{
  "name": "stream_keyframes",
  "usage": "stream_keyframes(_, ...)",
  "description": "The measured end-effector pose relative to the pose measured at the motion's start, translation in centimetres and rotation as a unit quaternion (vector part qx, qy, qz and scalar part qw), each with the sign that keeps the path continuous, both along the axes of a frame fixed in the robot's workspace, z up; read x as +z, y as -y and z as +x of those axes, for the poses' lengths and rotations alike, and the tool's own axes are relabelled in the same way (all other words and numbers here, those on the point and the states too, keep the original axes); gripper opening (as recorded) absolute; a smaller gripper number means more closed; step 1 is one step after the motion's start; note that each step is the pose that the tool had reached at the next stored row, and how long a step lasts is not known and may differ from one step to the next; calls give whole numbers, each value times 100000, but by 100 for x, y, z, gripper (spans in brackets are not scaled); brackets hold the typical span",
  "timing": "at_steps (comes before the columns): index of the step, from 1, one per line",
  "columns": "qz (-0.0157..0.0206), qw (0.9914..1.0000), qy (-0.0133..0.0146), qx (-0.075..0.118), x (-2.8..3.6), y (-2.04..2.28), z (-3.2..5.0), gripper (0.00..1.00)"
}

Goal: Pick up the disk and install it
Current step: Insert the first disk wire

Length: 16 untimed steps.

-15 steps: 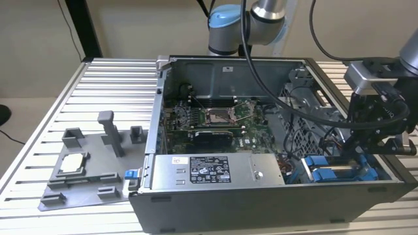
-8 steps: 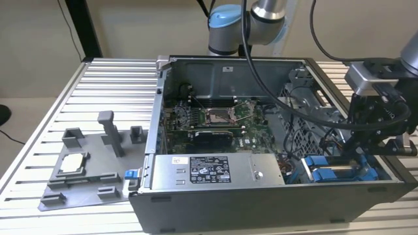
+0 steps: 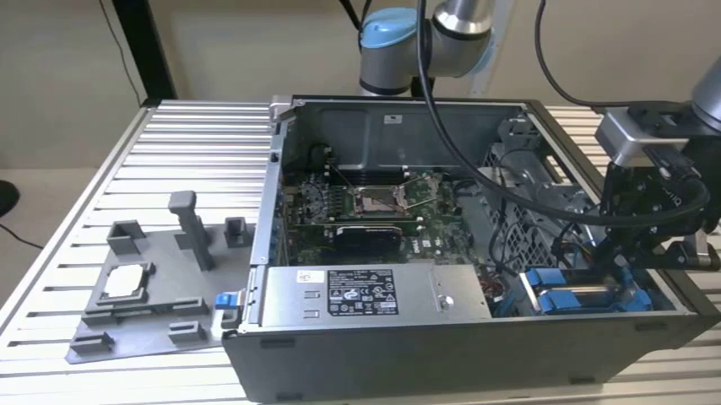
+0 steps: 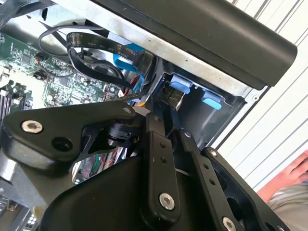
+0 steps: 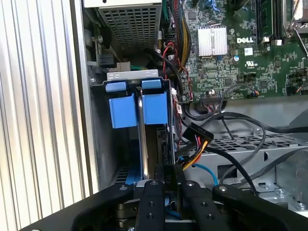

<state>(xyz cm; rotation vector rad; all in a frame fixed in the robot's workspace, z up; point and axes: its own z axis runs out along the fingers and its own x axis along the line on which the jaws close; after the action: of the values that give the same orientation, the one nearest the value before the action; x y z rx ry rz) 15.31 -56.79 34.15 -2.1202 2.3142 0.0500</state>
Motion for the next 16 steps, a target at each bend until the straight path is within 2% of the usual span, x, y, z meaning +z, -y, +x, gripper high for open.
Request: stream_keyframes(16, -173, 99998, -1, 628, -18, 0, 0, 0)
